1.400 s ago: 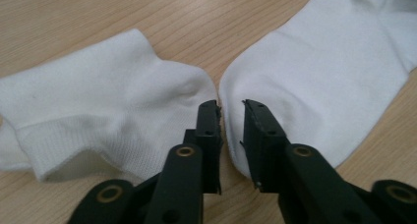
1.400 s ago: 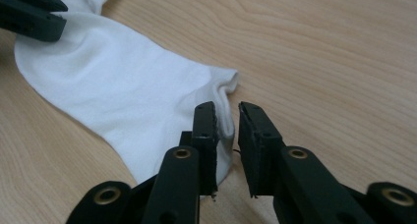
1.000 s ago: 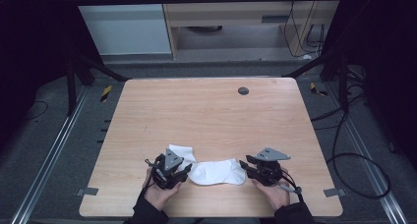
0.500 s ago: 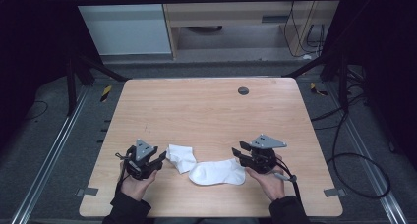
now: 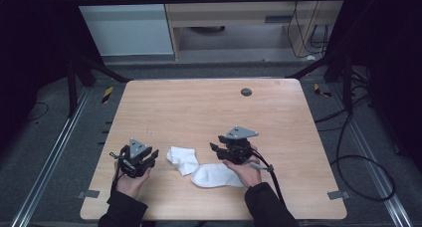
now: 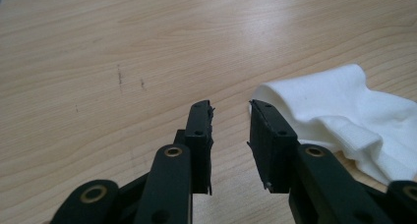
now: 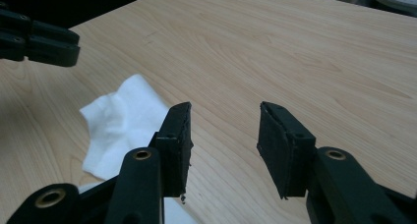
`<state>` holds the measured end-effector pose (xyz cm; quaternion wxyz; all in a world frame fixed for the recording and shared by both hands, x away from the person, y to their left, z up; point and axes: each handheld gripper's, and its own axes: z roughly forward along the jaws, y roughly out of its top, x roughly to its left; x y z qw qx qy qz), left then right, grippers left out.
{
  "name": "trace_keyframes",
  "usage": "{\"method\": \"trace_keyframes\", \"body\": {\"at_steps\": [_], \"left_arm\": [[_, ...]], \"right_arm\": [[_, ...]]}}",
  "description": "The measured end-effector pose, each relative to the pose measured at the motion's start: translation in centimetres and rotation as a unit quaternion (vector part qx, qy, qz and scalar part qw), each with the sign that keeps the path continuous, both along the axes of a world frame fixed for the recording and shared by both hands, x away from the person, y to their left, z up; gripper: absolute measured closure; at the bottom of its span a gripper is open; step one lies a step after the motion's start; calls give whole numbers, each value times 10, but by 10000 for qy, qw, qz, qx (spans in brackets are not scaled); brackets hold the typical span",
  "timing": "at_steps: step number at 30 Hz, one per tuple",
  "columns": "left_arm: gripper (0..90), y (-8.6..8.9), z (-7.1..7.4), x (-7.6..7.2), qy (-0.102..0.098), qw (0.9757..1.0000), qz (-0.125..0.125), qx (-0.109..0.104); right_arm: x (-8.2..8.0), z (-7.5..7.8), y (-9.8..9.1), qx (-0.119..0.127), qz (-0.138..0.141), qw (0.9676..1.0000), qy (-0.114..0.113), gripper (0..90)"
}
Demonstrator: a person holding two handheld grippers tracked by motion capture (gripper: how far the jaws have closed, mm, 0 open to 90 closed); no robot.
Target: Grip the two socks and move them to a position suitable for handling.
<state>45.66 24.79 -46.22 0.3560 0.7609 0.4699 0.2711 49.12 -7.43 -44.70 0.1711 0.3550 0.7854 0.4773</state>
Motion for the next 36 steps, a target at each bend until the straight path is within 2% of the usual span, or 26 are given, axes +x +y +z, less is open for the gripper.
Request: {"method": "trace_keyframes", "body": {"at_steps": [5, 8, 15, 18, 30, 32, 34, 36], "left_arm": [[717, 0, -1, 0, 33, 10000, -23, -15], [726, -2, -2, 0, 43, 10000, -47, 18], [733, -3, -4, 0, 89, 9999, -74, 68], [739, -1, -4, 0, 76, 9999, -32, 64], [792, 6, -3, 1, 80, 9999, 89, 14], [795, 5, -3, 1, 84, 9999, 79, 19], [794, 5, -3, 1, 86, 9999, 74, 25], [791, 5, -3, 1, 86, 9999, 75, 17]], "right_arm": [[6, -1, 26, -74, 201, 9998, 33, 581], [7, -4, 41, -221, 362, 9991, 9, 602], [-6, -12, 71, -375, 759, 9964, 92, 616], [-16, -20, 87, -588, 946, 9937, 114, 613], [-17, -39, 116, -944, 1144, 9885, 283, 626], [-17, -41, 119, -991, 1137, 9881, 298, 659], [-16, -43, 121, -1052, 1131, 9875, 319, 739], [-16, -43, 121, -974, 1120, 9878, 468, 816]]}}
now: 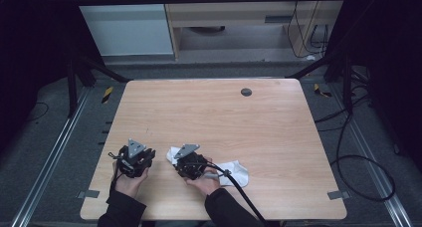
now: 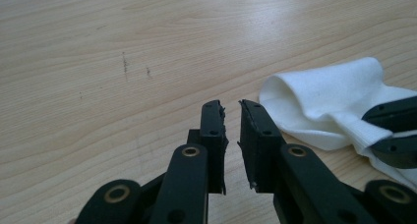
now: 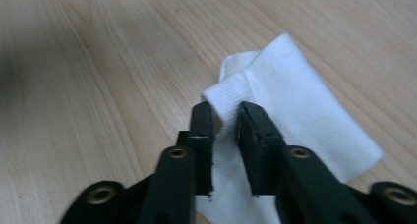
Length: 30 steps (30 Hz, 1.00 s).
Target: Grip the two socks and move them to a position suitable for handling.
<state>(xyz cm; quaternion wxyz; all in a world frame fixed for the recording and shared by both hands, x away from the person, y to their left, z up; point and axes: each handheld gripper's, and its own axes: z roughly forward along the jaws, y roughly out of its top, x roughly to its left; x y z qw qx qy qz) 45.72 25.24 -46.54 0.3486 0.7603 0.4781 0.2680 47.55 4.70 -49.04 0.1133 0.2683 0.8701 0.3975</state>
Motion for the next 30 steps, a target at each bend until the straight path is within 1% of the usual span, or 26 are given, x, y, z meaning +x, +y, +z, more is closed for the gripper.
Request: {"method": "trace_keyframes", "body": {"at_steps": [2, 4, 6, 8, 10, 12, 13, 15, 18, 21, 23, 26, 28, 29, 30], "left_arm": [[787, 0, 0, 0, 11, 10000, 3, -14], [784, -1, -1, 0, 13, 10000, 3, -11], [771, -2, -1, 0, 12, 10000, -11, -21], [746, -4, -1, 0, 10, 10000, -31, -60], [706, -6, -2, 1, 21, 9999, -63, -141], [685, -10, -4, 1, 36, 9999, -70, -129], [683, -13, -5, 1, 49, 9999, -56, -109], [663, -18, -6, 1, 97, 9998, -59, -135], [633, -28, -10, 2, 141, 9998, -100, -99], [600, -36, -13, 2, 191, 9998, -71, -24], [592, -39, -16, 2, 262, 9997, -6, -9], [577, -43, -20, 3, 351, 9994, 2, 52], [582, -45, -22, 3, 398, 9992, -12, 75], [597, -47, -24, 4, 466, 9988, -3, 146], [623, -47, -25, 4, 497, 9986, 3, 169]], "right_arm": [[1, 1, -2, 72, -32, 10000, 53, 868], [2, 4, -4, 248, -95, 9996, 118, 877], [3, 8, -8, 439, -185, 9988, 95, 879], [3, 12, -11, 625, -302, 9976, 42, 881], [4, 15, -15, 744, -429, 9963, -19, 880], [6, 18, -20, 944, -592, 9938, -44, 880], [6, 18, -21, 979, -651, 9931, -41, 880], [7, 18, -25, 1021, -740, 9920, -83, 880], [8, 17, -28, 1074, -829, 9907, -51, 880], [8, 17, -29, 1079, -865, 9904, -38, 880], [9, 17, -29, 1075, -874, 9903, -65, 880], [9, 17, -29, 1087, -882, 9901, -65, 880], [8, 17, -29, 1098, -881, 9900, -62, 880], [8, 17, -29, 1093, -880, 9901, -68, 880], [8, 18, -30, 1108, -877, 9899, -83, 880]]}}
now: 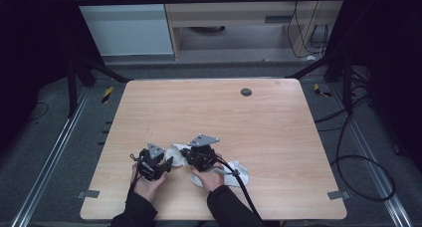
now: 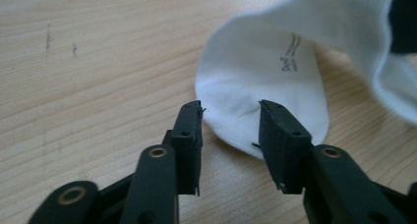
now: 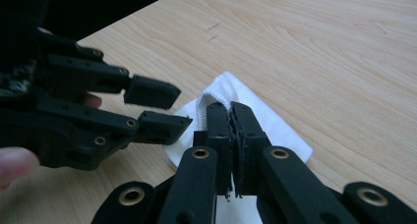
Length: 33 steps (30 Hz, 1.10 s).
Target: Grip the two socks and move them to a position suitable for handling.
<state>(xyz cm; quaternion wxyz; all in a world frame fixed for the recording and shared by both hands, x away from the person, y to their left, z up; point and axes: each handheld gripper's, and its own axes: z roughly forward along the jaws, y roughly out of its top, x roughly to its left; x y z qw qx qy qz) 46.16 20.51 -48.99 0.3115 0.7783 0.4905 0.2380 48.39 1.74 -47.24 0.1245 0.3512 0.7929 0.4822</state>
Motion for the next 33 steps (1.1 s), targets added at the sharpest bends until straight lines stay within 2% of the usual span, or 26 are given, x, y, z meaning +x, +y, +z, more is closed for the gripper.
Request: {"method": "trace_keyframes", "body": {"at_steps": [4, 8, 14, 15, 18, 22, 24, 27, 30, 33], "left_arm": [[751, 0, -2, 2, 124, 9999, 2, 69], [889, 4, 0, 4, 168, 9999, 32, 16], [900, 7, 7, 8, -18, 10000, -31, 43], [900, 6, 7, 9, -41, 10000, -57, 49], [900, 3, 8, 13, -84, 9998, -152, 50], [900, -5, 9, 14, -229, 9995, -199, -72], [865, -8, 10, 14, -324, 9991, -174, -209], [720, -12, 10, 17, -436, 9985, -121, -316], [627, -17, 9, 22, -394, 9980, -108, -481], [595, -25, 7, 29, -293, 9978, -135, -573]], "right_arm": [[1, 3, -4, 38, -39, 10000, -18, 880], [4, 6, -12, 87, -138, 9999, 27, 879], [13, 7, -30, 26, -363, 9992, 168, 876], [17, 6, -36, 66, -453, 9986, 276, 875], [24, 5, -45, 100, -613, 9972, 416, 875], [30, 3, -54, 84, -770, 9953, 583, 876], [29, 3, -56, 86, -792, 9951, 591, 876], [28, 3, -58, 104, -776, 9953, 571, 876], [27, 2, -58, 92, -755, 9955, 561, 877], [27, 1, -58, 97, -735, 9956, 577, 877]]}}
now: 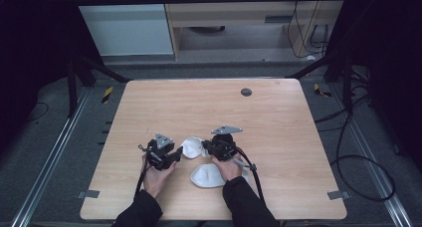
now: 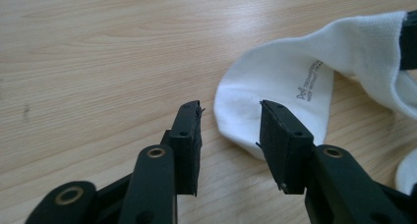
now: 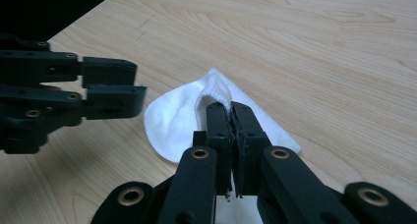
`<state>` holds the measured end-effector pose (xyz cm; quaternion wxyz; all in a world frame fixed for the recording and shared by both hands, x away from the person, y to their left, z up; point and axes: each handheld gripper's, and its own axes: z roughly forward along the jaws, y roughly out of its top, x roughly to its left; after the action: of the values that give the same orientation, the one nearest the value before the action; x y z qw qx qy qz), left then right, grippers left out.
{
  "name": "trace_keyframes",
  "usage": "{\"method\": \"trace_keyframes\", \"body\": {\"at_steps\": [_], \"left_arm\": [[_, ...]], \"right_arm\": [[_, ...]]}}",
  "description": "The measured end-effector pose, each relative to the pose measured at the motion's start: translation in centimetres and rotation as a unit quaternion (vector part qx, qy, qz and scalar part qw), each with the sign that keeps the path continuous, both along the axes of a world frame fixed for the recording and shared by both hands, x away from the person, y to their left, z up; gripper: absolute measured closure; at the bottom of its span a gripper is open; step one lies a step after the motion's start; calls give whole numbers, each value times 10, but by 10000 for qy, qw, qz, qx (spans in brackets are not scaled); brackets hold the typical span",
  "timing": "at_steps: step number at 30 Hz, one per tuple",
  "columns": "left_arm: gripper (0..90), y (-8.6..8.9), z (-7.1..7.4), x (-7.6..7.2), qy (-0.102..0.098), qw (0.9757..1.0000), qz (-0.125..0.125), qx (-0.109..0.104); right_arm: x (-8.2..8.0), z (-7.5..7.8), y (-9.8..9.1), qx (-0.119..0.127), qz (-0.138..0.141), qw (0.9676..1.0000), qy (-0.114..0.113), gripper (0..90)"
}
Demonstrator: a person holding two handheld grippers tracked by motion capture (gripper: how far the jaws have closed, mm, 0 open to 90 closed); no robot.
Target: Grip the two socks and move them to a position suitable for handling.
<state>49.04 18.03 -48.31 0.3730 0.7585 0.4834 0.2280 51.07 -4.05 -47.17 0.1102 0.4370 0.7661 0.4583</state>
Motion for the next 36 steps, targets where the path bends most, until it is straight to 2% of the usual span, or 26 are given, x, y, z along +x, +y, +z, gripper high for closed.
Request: {"method": "trace_keyframes", "body": {"at_steps": [4, 6, 11, 15, 17, 23, 26, 30, 36], "left_arm": [[599, -8, -4, 4, 92, 9999, -32, -40], [618, -12, -6, 5, 141, 9998, -40, 98], [755, -17, -12, 7, 327, 9990, -60, 293], [868, -18, -14, 8, 363, 9986, -50, 393], [889, -18, -14, 9, 390, 9984, -76, 409], [896, -15, -8, 6, 281, 9982, -204, 480], [897, -15, -5, 3, 199, 9975, -313, 606], [897, -17, -3, 1, 117, 9969, -420, 662], [896, -16, -2, 1, 69, 9972, -400, 631]], "right_arm": [[-1, -2, 0, 15, 17, 10000, 30, 877], [-1, -2, -1, 17, 31, 10000, 6, 878], [-1, -2, -2, 23, 34, 10000, 36, 878], [-1, -1, -3, 93, 34, 9999, 53, 878], [-1, -1, -3, 123, 50, 9999, 53, 878], [0, 0, -12, 66, -86, 9999, 28, 877], [4, -1, -20, -84, -252, 9996, -6, 874], [10, -5, -32, -255, -463, 9986, -14, 867], [13, -5, -44, -508, -622, 9965, -217, 763]]}}
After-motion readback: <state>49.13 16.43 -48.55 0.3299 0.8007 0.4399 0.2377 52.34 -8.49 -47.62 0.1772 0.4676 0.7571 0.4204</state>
